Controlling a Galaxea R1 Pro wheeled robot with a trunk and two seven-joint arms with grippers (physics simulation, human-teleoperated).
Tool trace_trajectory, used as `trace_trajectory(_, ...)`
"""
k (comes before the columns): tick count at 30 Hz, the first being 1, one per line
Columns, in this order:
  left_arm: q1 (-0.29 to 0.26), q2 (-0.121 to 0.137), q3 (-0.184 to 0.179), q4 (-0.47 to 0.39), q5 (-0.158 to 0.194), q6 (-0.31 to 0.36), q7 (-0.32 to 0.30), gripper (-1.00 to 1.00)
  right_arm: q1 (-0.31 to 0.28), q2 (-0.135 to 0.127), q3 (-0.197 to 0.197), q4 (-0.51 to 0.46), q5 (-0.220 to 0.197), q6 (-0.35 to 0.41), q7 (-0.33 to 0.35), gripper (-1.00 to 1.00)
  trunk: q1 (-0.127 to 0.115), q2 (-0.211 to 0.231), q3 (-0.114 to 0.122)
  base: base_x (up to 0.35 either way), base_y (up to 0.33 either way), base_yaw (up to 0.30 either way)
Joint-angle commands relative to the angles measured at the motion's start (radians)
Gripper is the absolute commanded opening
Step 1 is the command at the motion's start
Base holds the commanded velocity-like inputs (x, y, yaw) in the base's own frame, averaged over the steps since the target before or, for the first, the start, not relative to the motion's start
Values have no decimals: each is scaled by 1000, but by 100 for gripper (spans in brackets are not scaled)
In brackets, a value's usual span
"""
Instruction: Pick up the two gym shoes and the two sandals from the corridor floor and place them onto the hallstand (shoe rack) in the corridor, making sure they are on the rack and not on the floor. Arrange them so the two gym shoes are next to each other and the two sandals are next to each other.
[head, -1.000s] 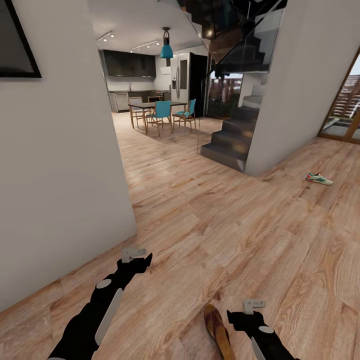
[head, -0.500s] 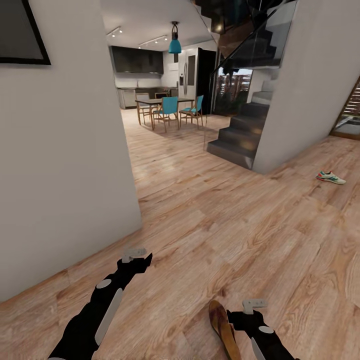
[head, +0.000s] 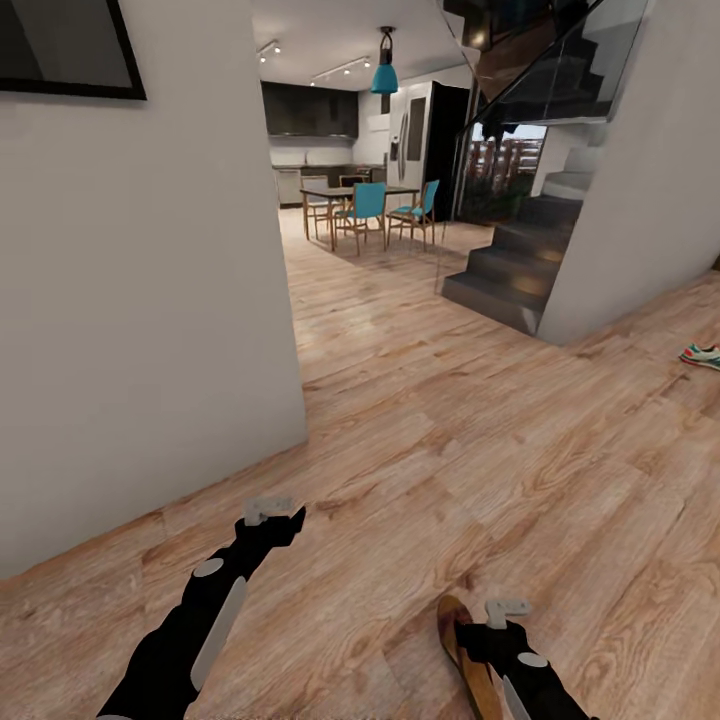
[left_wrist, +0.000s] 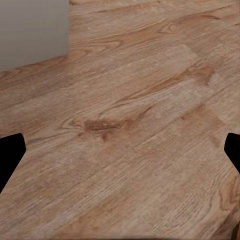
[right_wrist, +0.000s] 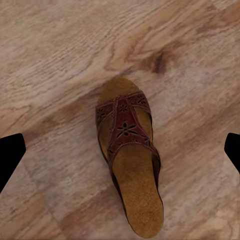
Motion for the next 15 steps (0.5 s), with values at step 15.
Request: trace_trajectory(15,-1,1,-35,-1,6,5,0,100,0,-1,0,-2,-8,6,-1,100,8,-15,-10,-46,0,37)
